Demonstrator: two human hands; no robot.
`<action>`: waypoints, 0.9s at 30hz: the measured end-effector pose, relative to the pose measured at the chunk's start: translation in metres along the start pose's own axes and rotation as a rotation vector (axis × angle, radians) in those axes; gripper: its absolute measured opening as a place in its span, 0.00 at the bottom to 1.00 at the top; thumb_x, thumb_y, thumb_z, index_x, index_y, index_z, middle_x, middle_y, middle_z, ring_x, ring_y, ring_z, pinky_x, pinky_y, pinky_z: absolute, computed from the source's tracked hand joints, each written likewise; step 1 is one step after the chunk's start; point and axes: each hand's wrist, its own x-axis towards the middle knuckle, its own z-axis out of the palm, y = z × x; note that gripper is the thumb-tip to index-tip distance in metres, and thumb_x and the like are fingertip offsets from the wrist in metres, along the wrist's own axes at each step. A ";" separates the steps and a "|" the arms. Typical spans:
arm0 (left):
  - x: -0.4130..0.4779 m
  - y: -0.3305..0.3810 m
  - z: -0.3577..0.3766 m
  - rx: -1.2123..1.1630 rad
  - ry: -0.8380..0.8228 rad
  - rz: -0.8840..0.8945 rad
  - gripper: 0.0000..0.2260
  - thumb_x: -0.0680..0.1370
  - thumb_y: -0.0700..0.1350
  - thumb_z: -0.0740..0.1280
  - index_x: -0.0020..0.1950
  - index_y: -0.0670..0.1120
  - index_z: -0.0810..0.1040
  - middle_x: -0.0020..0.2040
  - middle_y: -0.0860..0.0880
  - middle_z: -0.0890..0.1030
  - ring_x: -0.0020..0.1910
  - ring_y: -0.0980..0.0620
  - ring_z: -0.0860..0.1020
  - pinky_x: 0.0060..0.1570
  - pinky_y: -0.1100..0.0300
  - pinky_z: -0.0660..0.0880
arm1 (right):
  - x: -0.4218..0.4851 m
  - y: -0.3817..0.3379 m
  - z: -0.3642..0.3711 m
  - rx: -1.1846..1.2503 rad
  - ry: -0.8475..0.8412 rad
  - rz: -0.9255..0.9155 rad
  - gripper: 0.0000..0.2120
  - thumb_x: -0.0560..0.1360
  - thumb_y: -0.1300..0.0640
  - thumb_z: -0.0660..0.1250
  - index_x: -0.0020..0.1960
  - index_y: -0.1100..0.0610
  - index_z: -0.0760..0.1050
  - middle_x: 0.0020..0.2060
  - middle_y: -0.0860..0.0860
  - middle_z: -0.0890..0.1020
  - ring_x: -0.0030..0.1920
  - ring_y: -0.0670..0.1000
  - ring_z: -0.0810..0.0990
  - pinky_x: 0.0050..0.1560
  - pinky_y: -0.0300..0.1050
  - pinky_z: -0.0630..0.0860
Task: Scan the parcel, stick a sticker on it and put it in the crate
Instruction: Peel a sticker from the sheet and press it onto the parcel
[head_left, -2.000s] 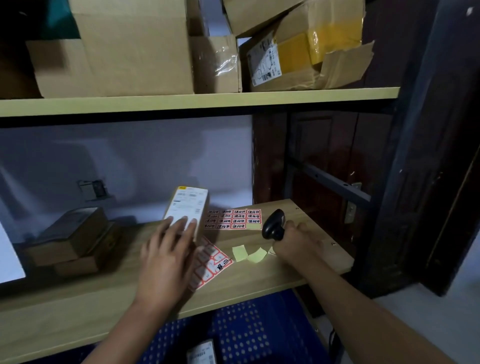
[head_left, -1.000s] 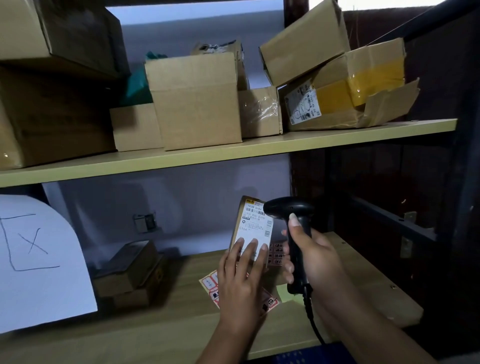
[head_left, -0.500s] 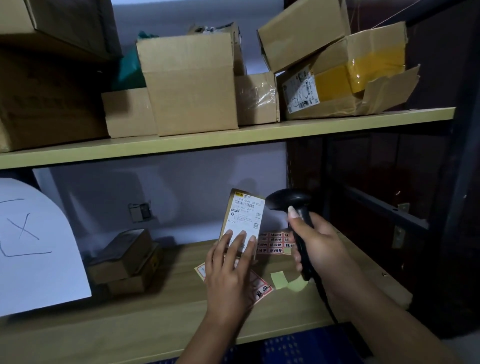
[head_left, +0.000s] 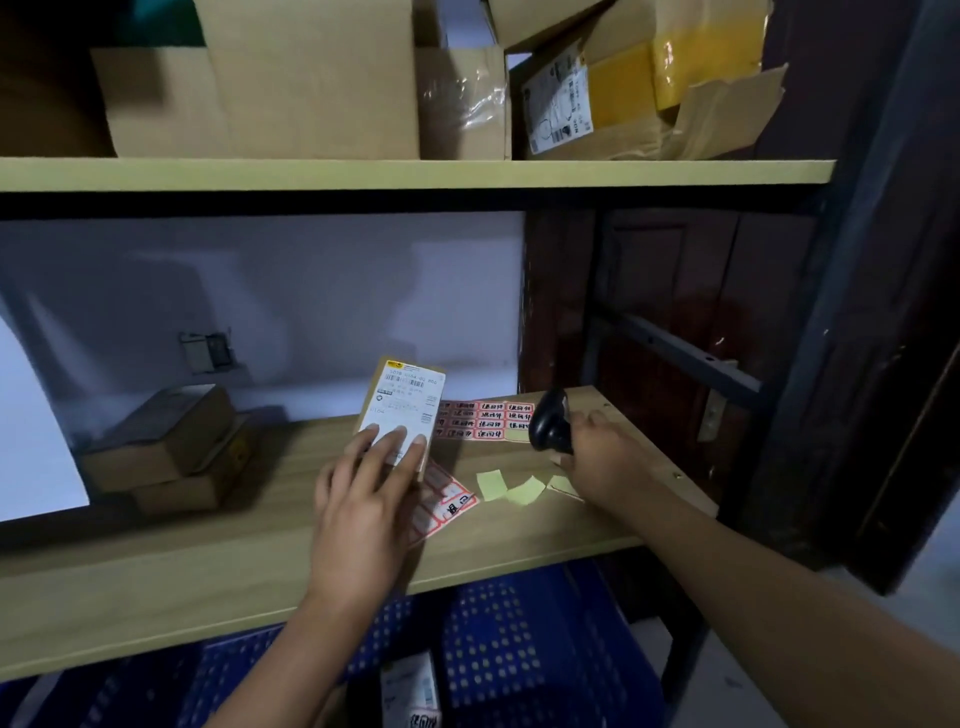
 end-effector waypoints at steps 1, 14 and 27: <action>-0.002 -0.002 -0.002 0.012 0.006 -0.003 0.24 0.77 0.51 0.66 0.74 0.50 0.77 0.72 0.45 0.79 0.74 0.39 0.71 0.62 0.40 0.72 | 0.001 0.007 0.002 -0.006 -0.015 0.014 0.31 0.78 0.45 0.67 0.77 0.57 0.65 0.65 0.58 0.77 0.64 0.59 0.78 0.61 0.55 0.77; -0.038 -0.027 -0.022 0.028 0.001 -0.141 0.24 0.77 0.55 0.71 0.71 0.49 0.79 0.71 0.46 0.79 0.74 0.40 0.72 0.63 0.42 0.73 | -0.010 0.015 0.014 -0.028 0.293 -0.041 0.29 0.75 0.42 0.69 0.71 0.57 0.72 0.60 0.60 0.79 0.61 0.61 0.75 0.60 0.57 0.74; -0.060 -0.018 -0.033 0.030 0.006 -0.116 0.23 0.79 0.55 0.70 0.72 0.49 0.78 0.71 0.47 0.79 0.73 0.40 0.73 0.62 0.42 0.75 | -0.015 -0.090 0.040 0.460 -0.177 -0.148 0.10 0.75 0.48 0.73 0.50 0.53 0.81 0.42 0.47 0.84 0.44 0.51 0.82 0.41 0.46 0.74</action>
